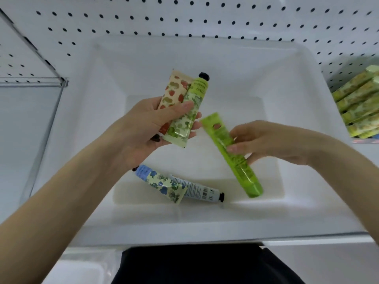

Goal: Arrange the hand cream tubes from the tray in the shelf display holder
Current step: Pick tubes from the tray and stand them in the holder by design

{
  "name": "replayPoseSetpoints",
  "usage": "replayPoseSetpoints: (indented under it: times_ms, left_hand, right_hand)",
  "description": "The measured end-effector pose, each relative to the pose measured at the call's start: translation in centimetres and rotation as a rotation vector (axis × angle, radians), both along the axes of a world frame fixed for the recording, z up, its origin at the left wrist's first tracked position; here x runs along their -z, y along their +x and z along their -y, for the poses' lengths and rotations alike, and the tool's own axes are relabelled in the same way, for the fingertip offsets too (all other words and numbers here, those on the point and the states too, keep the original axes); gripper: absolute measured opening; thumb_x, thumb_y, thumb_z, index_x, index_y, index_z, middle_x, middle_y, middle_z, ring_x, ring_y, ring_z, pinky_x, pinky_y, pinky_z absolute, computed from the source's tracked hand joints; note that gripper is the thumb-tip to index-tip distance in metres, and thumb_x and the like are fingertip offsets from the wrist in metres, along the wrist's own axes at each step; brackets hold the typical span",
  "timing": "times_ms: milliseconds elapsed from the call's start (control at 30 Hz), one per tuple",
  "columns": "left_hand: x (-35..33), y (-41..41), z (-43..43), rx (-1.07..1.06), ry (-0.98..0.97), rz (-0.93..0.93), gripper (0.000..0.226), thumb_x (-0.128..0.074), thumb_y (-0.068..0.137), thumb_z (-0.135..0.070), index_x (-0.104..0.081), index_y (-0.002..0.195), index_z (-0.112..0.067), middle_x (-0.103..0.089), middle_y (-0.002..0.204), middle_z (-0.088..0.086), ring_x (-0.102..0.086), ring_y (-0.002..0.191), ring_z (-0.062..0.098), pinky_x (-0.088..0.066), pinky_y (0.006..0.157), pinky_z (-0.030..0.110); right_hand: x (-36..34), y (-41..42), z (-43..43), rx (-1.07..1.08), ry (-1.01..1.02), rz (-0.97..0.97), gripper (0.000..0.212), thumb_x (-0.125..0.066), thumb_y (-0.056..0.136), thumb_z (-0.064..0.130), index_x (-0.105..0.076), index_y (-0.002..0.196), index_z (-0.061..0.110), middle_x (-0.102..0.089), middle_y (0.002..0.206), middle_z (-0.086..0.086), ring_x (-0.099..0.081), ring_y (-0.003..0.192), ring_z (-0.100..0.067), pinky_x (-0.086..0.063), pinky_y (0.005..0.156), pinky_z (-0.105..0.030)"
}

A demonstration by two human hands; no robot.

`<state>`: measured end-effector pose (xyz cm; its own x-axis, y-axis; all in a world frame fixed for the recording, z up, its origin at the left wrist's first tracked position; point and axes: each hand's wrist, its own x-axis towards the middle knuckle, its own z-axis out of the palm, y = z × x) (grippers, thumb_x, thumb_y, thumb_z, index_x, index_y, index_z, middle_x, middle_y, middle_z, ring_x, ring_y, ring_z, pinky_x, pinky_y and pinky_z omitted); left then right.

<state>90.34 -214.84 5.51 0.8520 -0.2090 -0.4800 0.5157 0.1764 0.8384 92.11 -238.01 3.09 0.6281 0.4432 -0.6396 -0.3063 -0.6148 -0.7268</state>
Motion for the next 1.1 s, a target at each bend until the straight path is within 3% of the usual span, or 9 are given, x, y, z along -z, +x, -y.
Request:
replayPoseSetpoints:
  times_ms: [133,267,467,600,700,933,1100]
  left_hand:
    - [0.1,0.0,0.1,-0.025,0.026,0.01,0.047,-0.064,0.07,-0.033,-0.064,0.11,-0.008,-0.074,0.101,0.009,-0.072,0.092,0.021,-0.06,0.075,0.03]
    - [0.1,-0.2,0.3,0.061,0.076,0.017,0.056,-0.061,0.069,-0.042,-0.062,0.116,-0.01,-0.074,0.104,0.005,-0.071,0.095,0.018,-0.059,0.078,0.028]
    - [0.0,-0.6,0.8,0.199,0.151,0.079,0.052,-0.062,0.063,-0.048,-0.064,0.107,-0.021,-0.075,0.099,-0.006,-0.072,0.091,0.011,-0.058,0.077,0.022]
    - [0.3,-0.4,0.7,0.234,0.19,0.097,0.05,-0.084,0.065,-0.038,-0.065,0.108,-0.021,-0.074,0.103,-0.002,-0.071,0.096,0.018,-0.055,0.09,0.039]
    - [0.5,-0.3,0.6,0.228,0.205,0.098,0.054,-0.079,0.062,-0.029,-0.064,0.112,-0.018,-0.074,0.104,0.002,-0.07,0.098,0.022,-0.054,0.091,0.047]
    - [0.0,-0.1,0.6,0.233,0.201,0.119,0.066,-0.085,0.053,-0.028,-0.063,0.114,-0.016,-0.073,0.104,0.002,-0.07,0.098,0.023,-0.059,0.08,0.04]
    - [0.1,-0.2,0.4,0.21,0.182,0.106,0.054,-0.078,0.056,-0.021,-0.066,0.108,-0.012,-0.074,0.099,0.005,-0.072,0.093,0.02,-0.059,0.07,0.031]
  right_hand:
    - [-1.5,0.5,-0.1,0.276,0.322,-0.063,0.043,-0.063,0.074,0.023,-0.063,0.115,0.009,-0.071,0.108,-0.007,-0.069,0.097,-0.021,-0.057,0.082,-0.029]
    - [-2.3,0.4,-1.0,0.441,0.482,-0.105,0.037,-0.063,0.072,0.019,-0.064,0.107,0.007,-0.073,0.102,-0.008,-0.071,0.088,-0.018,-0.057,0.073,-0.023]
    - [-2.5,0.6,-2.4,0.53,0.51,-0.056,0.041,-0.068,0.067,0.022,-0.064,0.104,0.005,-0.074,0.096,-0.007,-0.071,0.082,-0.015,-0.057,0.069,-0.02]
    - [-2.6,0.6,-3.1,0.587,0.536,-0.053,0.049,-0.067,0.065,0.021,-0.062,0.109,0.0,-0.072,0.104,-0.013,-0.071,0.087,-0.02,-0.058,0.07,-0.022]
    - [-2.6,0.4,-3.5,0.583,0.535,-0.013,0.043,-0.068,0.064,0.022,-0.064,0.103,0.002,-0.072,0.103,-0.013,-0.071,0.087,-0.022,-0.058,0.069,-0.022]
    - [-3.1,0.5,-4.2,0.577,0.562,0.035,0.038,-0.068,0.065,0.021,-0.064,0.099,0.002,-0.075,0.09,-0.008,-0.073,0.08,-0.02,-0.056,0.065,-0.02]
    - [-2.7,0.5,-4.7,0.549,0.539,0.068,0.043,-0.068,0.066,0.024,-0.063,0.102,0.001,-0.074,0.093,-0.009,-0.073,0.083,-0.02,-0.057,0.067,-0.02]
